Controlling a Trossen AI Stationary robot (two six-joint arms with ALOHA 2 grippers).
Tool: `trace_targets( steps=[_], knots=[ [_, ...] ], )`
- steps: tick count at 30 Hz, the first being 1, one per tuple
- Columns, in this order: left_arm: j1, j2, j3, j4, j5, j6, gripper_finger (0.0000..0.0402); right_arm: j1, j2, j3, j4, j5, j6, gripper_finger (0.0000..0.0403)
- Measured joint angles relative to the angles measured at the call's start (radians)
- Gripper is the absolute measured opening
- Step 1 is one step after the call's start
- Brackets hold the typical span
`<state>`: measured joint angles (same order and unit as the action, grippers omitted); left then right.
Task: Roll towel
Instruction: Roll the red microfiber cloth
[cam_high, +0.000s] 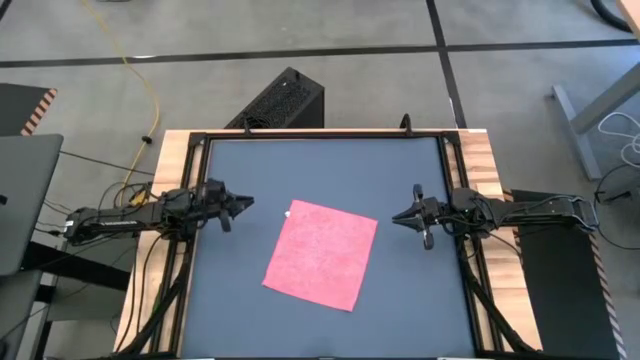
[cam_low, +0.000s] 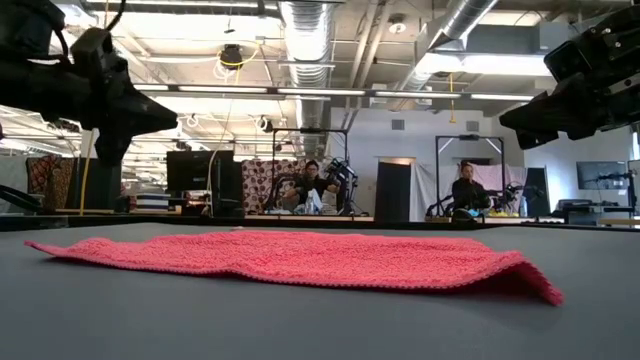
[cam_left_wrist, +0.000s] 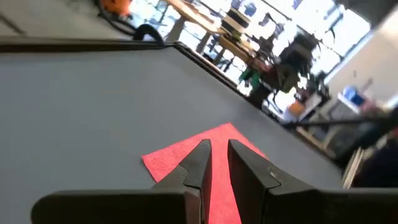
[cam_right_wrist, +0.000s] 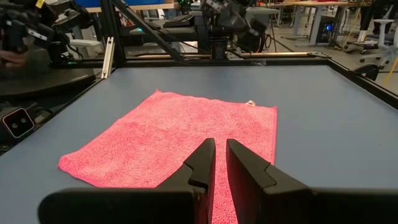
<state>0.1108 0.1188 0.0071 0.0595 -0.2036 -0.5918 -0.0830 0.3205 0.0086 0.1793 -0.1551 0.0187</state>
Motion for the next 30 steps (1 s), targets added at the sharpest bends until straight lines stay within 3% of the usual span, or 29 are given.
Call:
trace_targets(
  steps=[4,14,19,23,30],
  knots=[
    [0.000,0.000,0.000,0.005,-0.047,-0.114,0.0043,0.000,0.000,0.000,0.000,0.000,0.000,0.0068],
    [0.000,0.002,0.000,0.005,-0.037,-0.265,0.0043,0.000,0.000,0.000,0.000,0.000,0.000,0.0068],
    [0.000,0.006,0.002,0.007,0.040,-0.247,0.0043,0.000,0.000,0.000,0.015,0.000,0.000,0.0068],
    [0.000,0.018,0.020,0.002,0.120,-0.203,0.0043,0.003,0.000,0.000,0.082,0.003,0.096,0.0068],
    [0.000,0.124,0.126,0.004,0.162,-0.016,0.0043,0.020,0.001,0.045,0.199,0.172,0.104,0.0068]
  ],
)
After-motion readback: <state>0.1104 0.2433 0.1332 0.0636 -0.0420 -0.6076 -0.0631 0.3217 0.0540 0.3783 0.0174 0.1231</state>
